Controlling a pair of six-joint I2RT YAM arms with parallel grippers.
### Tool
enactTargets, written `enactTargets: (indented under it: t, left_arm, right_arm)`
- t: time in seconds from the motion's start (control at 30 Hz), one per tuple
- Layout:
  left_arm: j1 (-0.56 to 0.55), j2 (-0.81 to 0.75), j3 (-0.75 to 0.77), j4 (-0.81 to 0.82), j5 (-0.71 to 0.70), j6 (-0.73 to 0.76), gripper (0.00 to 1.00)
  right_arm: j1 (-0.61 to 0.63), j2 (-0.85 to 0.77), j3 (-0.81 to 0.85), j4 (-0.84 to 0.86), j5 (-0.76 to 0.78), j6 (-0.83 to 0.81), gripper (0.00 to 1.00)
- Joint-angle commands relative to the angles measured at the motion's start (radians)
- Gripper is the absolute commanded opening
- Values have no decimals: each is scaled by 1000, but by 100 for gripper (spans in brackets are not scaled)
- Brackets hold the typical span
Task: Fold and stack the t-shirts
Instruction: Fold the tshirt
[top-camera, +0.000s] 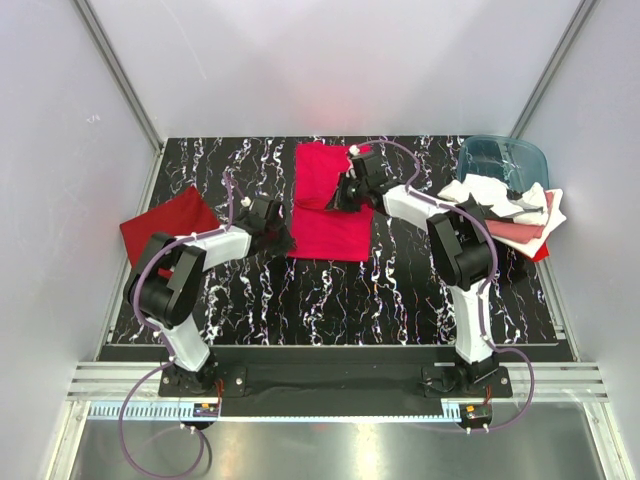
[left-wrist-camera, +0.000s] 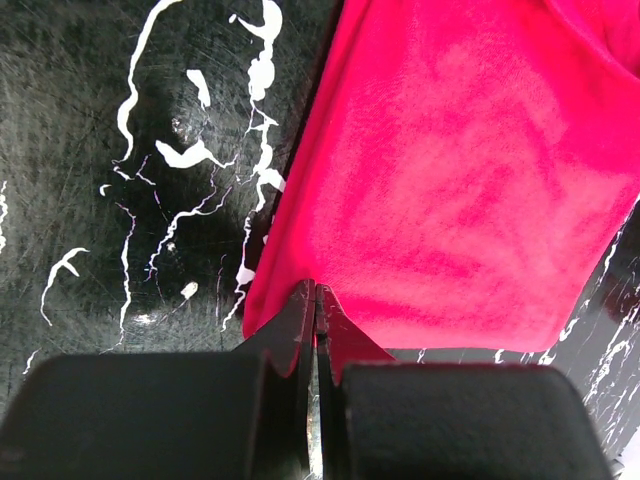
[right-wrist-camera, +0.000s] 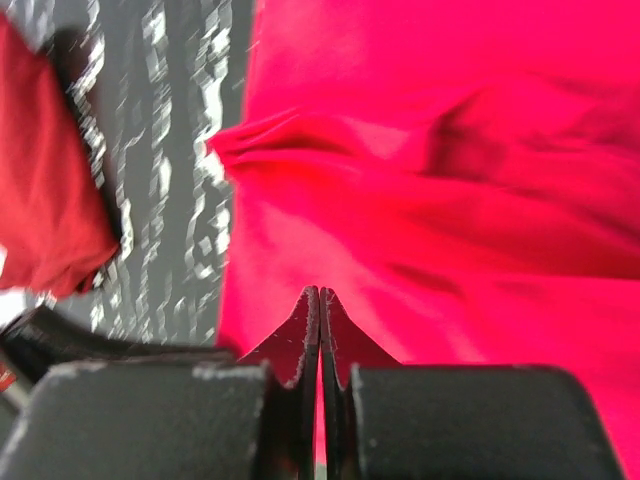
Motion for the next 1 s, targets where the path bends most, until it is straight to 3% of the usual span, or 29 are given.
enactTargets:
  t: [0.0, 0.43, 0.63, 0.77, 0.87, 0.9, 0.97]
  left_arm:
    - [0, -33, 10, 16, -10, 12, 0]
    - [0, -41, 12, 9, -19, 13, 0]
    - [0, -58, 1, -13, -68, 1, 0]
    - [0, -49, 2, -8, -59, 0, 0]
    - [-2, -44, 4, -8, -59, 1, 0]
    - [-2, -47, 4, -11, -62, 1, 0]
    - [-5, -65, 2, -11, -68, 9, 0]
  right_arm:
    - [21, -7, 18, 34, -78, -5, 0]
    - [18, 172, 212, -111, -3, -45, 0]
    - [-5, 233, 369, -196, 89, -71, 0]
    - [-14, 295, 562, -280, 135, -88, 1]
    - [-15, 352, 703, -381, 125, -97, 10]
    - [-14, 356, 719, -409, 121, -97, 21]
    - [-8, 318, 681, -410, 120, -99, 34]
